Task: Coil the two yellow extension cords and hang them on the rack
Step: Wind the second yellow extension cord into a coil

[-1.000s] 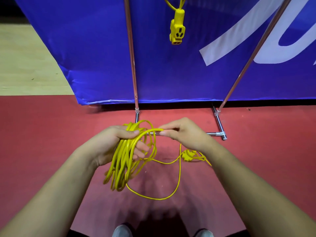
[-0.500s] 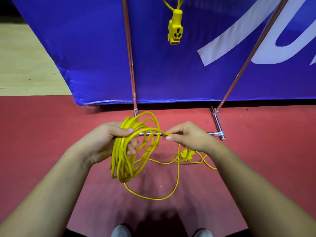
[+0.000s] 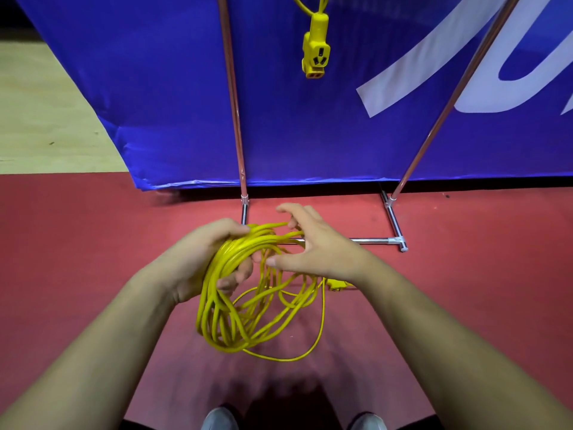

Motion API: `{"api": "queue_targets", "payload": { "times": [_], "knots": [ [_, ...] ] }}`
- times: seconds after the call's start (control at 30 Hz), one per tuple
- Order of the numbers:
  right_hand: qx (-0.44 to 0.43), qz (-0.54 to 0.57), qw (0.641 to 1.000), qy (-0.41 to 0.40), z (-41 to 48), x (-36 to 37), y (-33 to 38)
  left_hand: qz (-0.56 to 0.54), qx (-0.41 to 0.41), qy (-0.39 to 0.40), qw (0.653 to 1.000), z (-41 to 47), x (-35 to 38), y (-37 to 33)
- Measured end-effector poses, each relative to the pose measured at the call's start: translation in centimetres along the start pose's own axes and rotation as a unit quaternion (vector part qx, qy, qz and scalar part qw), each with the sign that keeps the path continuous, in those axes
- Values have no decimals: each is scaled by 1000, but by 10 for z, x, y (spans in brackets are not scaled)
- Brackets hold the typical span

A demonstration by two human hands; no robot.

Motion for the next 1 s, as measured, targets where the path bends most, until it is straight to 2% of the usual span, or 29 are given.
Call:
{"api": "queue_targets", "payload": {
  "times": [0.1, 0.17, 0.23, 0.3, 0.37, 0.47, 0.57, 0.7, 0.77, 0.87, 1.0],
  "knots": [
    [-4, -68, 997, -21, -1, -2, 1, 2, -5, 53, 999, 0, 7, 0],
    [-38, -124, 991, -36, 1, 3, 2, 44, -2, 75, 996, -2, 11, 4],
    [-57, -131, 989, -49, 6, 10, 1, 92, 10, 79, 993, -4, 13, 6],
    [-54, -75, 993, -69, 11, 16, 0, 107, 19, 76, 991, -5, 12, 5],
    [-51, -55, 994, -78, 15, 18, -3, 77, 18, 67, 995, -5, 10, 5],
    [12, -26, 998, -47, 14, 16, -9, 65, 27, 9, 997, -3, 5, 5],
    [67, 10, 997, -33, 10, 4, -11, 140, 83, -67, 984, 1, -3, 0],
    [68, 120, 989, -59, 6, -18, -6, 268, 163, -142, 939, 0, -18, -12],
    [74, 163, 980, -84, 4, -27, -7, 292, 173, -137, 930, -1, -25, -14],
    [88, 211, 968, -100, 4, -30, -12, 343, 146, -133, 918, 3, -24, -10],
    [94, 253, 957, -105, 5, -27, -16, 240, 105, -74, 962, 7, -25, 0]
  ]
}}
Point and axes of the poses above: each hand's wrist, its own z-axis towards the middle knuckle, its own x-axis out of the palm, y = z × x, the point moved 1 cm from there along z, towards the middle knuckle, and after that the axes turned 13 degrees about -z, right-handed, at the moved point
